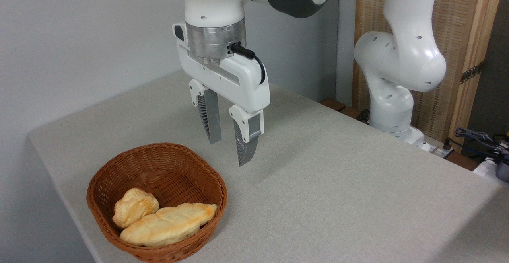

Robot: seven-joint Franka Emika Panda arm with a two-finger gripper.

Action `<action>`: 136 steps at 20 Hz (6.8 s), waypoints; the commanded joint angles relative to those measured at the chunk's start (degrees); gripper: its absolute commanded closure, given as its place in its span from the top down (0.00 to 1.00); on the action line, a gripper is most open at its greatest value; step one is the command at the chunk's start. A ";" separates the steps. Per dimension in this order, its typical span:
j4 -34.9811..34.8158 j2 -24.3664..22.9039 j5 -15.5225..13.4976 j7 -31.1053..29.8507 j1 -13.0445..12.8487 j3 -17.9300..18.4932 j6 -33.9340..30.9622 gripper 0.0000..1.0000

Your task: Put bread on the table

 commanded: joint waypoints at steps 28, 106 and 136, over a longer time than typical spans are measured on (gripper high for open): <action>0.91 5.93 -5.52 -1.96 -1.64 -1.15 12.44 1.00; 4.25 5.14 -6.76 -5.75 -1.90 -3.18 -13.83 0.61; 4.16 5.05 -1.67 -2.67 -1.99 -2.74 -0.83 1.00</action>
